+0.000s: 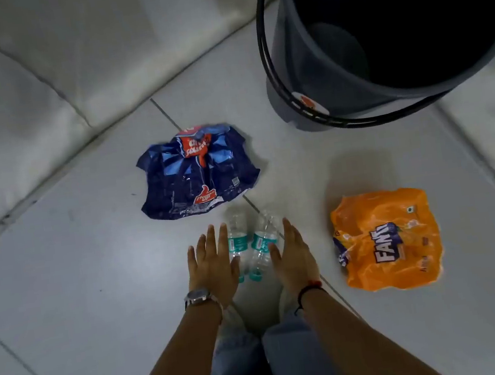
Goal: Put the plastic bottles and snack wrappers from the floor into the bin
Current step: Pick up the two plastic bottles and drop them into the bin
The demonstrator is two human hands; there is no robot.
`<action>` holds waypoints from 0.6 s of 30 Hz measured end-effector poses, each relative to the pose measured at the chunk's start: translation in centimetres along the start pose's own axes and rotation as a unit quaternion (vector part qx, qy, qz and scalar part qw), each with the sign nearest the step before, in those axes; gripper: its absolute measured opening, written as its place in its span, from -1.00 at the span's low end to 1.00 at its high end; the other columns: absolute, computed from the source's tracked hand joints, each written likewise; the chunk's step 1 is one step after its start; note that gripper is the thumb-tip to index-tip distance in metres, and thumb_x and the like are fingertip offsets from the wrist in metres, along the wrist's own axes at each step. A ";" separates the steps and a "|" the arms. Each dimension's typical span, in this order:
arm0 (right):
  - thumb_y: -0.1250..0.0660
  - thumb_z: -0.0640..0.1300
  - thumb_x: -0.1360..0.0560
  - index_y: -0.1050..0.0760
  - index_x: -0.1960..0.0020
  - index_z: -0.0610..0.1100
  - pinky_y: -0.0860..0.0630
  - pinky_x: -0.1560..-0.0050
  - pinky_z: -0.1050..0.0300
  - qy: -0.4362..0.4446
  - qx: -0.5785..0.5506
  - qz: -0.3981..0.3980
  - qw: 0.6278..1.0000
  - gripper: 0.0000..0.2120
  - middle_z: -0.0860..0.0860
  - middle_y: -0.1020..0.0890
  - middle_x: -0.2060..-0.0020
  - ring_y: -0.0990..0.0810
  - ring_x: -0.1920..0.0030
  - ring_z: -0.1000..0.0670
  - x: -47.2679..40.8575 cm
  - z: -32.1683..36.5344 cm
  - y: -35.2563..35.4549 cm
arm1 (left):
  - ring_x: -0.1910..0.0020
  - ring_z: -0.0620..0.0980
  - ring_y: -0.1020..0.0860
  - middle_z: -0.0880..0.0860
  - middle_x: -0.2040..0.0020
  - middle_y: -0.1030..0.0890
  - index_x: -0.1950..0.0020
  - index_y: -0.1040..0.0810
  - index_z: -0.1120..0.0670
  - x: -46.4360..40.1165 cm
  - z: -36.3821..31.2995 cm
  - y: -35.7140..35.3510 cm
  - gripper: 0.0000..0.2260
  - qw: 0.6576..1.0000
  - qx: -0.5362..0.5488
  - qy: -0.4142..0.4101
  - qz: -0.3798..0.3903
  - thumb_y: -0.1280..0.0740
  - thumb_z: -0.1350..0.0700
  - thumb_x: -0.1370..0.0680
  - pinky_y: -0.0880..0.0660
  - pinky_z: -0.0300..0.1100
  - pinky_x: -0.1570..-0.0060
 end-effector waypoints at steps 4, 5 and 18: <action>-0.18 -0.03 -0.53 0.10 -0.45 -0.06 -0.43 -0.25 -0.15 -0.032 -0.049 0.019 0.998 -0.37 -0.15 -0.18 -0.46 -0.36 -0.35 -0.21 -2.3 -0.6 -1.8 | -0.48 0.15 0.00 0.13 -0.52 0.09 -0.47 0.19 0.03 -2.8 1.1 -2.5 -0.42 0.998 0.032 0.034 0.037 -0.07 -0.06 -0.59 0.01 0.10 -0.43; -0.19 -0.03 -0.53 0.12 -0.45 -0.06 -0.43 -0.24 -0.14 -0.038 -0.061 0.023 0.997 -0.35 -0.16 -0.19 -0.45 -0.37 -0.33 -0.22 -2.9 -0.6 -2.3 | -0.47 0.17 -0.04 0.14 -0.52 0.07 -0.47 0.18 0.03 -3.3 1.4 -3.3 -0.41 0.996 0.066 0.052 0.044 -0.11 -0.04 -0.58 -0.06 0.12 -0.42; -0.20 -0.15 -0.54 0.16 -0.46 -0.04 -0.46 -0.12 0.00 -0.029 -0.124 0.027 0.992 -0.34 -0.22 -0.26 -0.36 -0.47 -0.18 -0.19 -4.9 -0.6 -2.7 | -0.19 0.21 -0.42 0.27 -0.25 -0.34 -0.47 0.12 0.05 -5.3 0.5 -5.4 -0.33 0.906 0.385 0.169 0.046 -0.25 0.25 -0.53 -0.38 0.01 -0.18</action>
Point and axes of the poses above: each hand's wrist, its own x-axis away from the middle knuckle, its own y-axis out of the back of the hand, z = x × y, the point moved 9 cm from there along -x, towards the middle knuckle
